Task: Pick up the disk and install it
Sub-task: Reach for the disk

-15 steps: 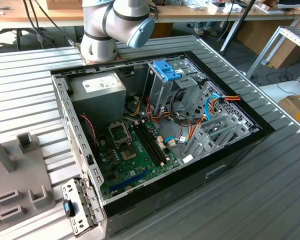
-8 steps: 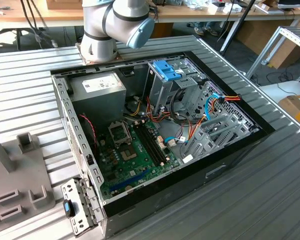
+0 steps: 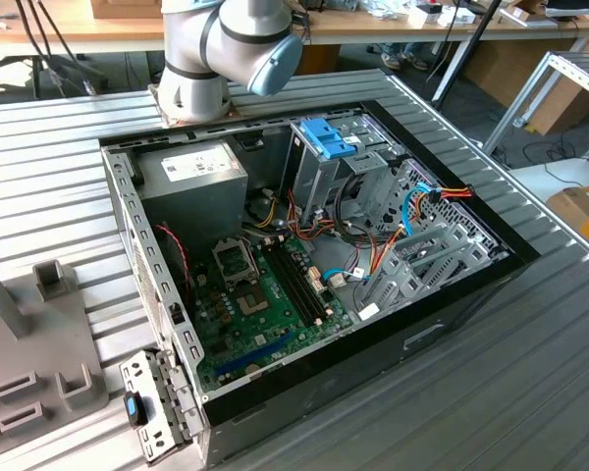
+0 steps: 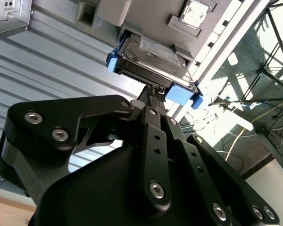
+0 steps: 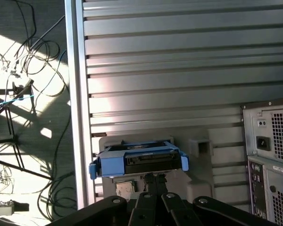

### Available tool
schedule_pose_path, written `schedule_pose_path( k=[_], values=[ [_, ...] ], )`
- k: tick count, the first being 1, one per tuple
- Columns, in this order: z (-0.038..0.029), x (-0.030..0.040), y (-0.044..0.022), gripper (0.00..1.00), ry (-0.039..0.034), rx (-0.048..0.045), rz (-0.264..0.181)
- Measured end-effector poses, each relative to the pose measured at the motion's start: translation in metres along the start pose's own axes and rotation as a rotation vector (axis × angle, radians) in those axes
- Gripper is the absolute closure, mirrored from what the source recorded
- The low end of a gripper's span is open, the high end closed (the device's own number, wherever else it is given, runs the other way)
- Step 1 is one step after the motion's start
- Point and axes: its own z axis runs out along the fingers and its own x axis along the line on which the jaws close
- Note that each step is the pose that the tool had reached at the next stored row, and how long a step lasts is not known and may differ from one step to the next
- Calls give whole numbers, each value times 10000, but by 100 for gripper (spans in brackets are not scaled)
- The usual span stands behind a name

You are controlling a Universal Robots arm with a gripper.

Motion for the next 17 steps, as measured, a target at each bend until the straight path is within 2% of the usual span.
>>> schedule_pose_path(
  k=[9, 15, 17],
  values=[
    [-2, 118, -8, 89, 0, 0, 1],
    [-2, 152, -11, 89, 1, 1, 0],
    [-2, 204, -15, 89, 1, 1, 1]
  ],
)
